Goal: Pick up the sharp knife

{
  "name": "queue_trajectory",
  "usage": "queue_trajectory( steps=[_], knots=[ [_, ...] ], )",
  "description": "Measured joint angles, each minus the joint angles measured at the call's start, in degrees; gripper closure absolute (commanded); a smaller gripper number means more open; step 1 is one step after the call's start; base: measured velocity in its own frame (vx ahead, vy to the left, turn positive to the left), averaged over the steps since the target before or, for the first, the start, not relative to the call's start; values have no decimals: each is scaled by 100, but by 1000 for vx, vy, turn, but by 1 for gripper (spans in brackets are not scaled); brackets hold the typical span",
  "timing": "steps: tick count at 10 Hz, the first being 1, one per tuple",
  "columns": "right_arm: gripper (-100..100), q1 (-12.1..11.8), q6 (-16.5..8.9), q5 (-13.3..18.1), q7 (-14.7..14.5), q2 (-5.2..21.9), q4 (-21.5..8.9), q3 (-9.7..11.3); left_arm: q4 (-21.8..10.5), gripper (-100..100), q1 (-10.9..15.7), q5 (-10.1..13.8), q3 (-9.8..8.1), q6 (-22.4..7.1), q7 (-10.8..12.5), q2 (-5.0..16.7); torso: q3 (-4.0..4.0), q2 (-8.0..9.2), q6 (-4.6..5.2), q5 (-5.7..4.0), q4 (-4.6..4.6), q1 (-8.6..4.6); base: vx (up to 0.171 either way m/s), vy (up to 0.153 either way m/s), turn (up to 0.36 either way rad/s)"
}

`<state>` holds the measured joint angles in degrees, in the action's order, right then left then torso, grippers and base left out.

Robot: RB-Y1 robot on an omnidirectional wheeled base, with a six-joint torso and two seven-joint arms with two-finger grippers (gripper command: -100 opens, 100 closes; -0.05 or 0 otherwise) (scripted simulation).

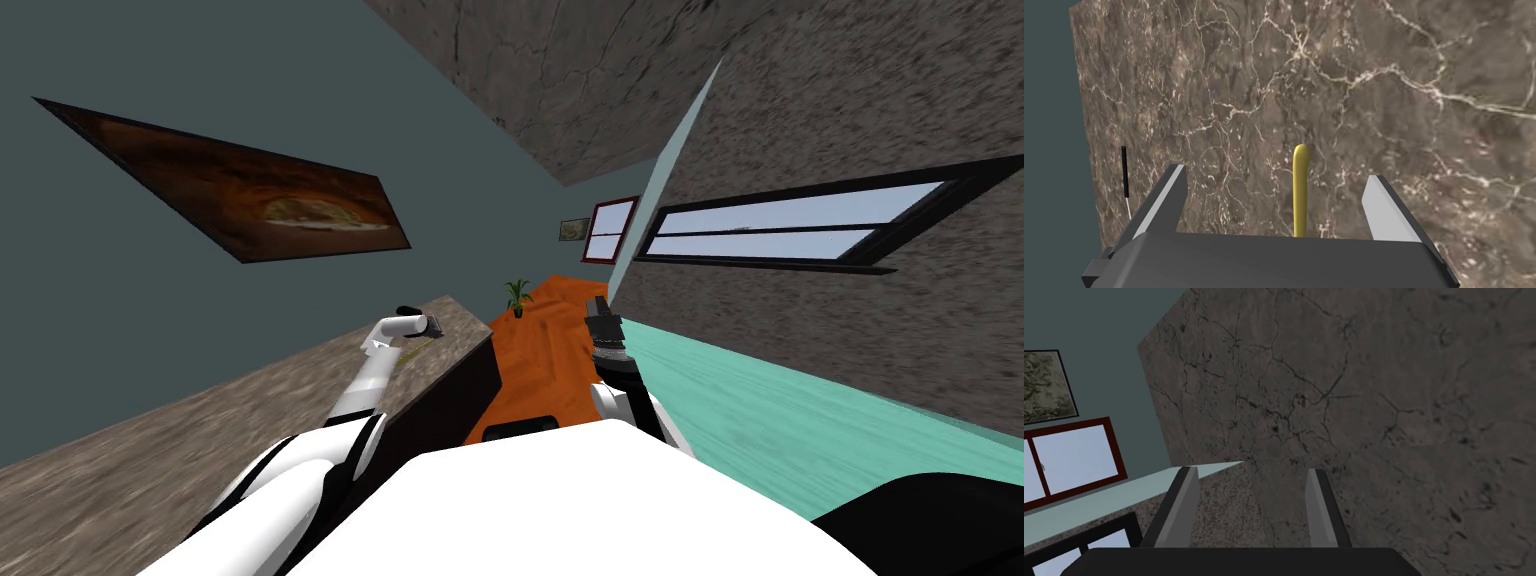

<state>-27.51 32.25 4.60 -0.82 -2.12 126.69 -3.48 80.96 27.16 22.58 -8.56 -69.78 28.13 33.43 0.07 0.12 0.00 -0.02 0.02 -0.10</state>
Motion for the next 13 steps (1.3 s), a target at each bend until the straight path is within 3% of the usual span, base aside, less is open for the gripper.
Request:
queue_trajectory(
  steps=[6,13],
  knots=[
    [0,0,0,0,0,1,0,-1,-668,-100,261,344,-416,-833,195,636,1,2,-4,8,0,32,-17,30,-229],
    [0,-1,0,0,0,2,0,-2,-1177,-100,39,842,-1081,-1751,511,992,6,11,-8,16,2,67,-42,104,-199]
  ],
)
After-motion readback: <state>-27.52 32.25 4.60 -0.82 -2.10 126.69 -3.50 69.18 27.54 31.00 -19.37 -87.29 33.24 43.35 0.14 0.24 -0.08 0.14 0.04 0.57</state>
